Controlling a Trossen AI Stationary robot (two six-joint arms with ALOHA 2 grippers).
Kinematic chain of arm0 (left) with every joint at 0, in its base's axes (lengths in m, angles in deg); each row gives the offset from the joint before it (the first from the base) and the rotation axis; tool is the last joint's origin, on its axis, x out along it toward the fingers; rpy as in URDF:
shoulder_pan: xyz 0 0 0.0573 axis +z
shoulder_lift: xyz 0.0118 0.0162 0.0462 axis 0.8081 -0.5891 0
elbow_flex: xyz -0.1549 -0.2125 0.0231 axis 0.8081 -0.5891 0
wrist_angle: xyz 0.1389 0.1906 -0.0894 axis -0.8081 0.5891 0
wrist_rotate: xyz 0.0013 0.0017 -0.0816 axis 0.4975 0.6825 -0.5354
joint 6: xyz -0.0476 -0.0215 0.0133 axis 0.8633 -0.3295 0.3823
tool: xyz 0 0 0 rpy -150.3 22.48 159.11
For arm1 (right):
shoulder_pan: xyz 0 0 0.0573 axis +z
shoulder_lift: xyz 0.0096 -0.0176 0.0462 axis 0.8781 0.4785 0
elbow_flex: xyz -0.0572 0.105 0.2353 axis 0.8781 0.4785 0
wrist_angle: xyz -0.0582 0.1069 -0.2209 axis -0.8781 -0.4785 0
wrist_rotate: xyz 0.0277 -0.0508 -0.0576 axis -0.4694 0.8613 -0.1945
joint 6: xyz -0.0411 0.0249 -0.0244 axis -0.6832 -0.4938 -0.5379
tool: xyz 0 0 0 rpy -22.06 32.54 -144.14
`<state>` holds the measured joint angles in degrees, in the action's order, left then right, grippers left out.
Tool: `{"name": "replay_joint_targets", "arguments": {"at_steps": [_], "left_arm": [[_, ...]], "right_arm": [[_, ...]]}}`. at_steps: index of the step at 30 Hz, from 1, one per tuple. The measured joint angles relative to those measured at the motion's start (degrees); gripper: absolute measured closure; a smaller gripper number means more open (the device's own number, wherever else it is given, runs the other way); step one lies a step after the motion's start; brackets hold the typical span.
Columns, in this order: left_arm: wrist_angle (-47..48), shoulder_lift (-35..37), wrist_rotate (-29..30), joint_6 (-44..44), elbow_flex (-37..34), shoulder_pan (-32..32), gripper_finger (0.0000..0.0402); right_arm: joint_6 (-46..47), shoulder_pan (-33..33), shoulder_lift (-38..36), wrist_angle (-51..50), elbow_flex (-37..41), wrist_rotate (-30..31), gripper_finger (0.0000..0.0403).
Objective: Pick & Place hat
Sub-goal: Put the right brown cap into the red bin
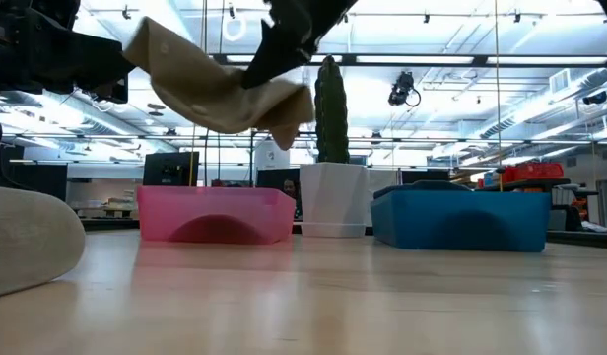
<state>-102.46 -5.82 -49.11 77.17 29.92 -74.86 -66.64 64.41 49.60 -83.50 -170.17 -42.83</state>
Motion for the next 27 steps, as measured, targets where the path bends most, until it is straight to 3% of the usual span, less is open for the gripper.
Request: {"name": "replay_joint_targets", "arguments": {"at_steps": [7, 12, 27], "left_arm": [[-0.03, 0.02, 0.02, -0.06, -0.01, 0.00, 0.0266], [-0.04, 0.00, 0.02, -2.03, 0.19, 0.00, 0.0266], [-1.21, 0.02, 0.00, -2.59, 1.71, -0.02, 0.0266]], "right_arm": [[-6.75, -6.63, 0.39, 6.38, -0.07, -0.15, 0.0403], [-7.06, -10.66, 1.37, 10.12, -0.09, -6.02, 0.0403], [-9.87, -16.93, 8.41, 16.90, -0.13, -8.66, 0.0403]]}}
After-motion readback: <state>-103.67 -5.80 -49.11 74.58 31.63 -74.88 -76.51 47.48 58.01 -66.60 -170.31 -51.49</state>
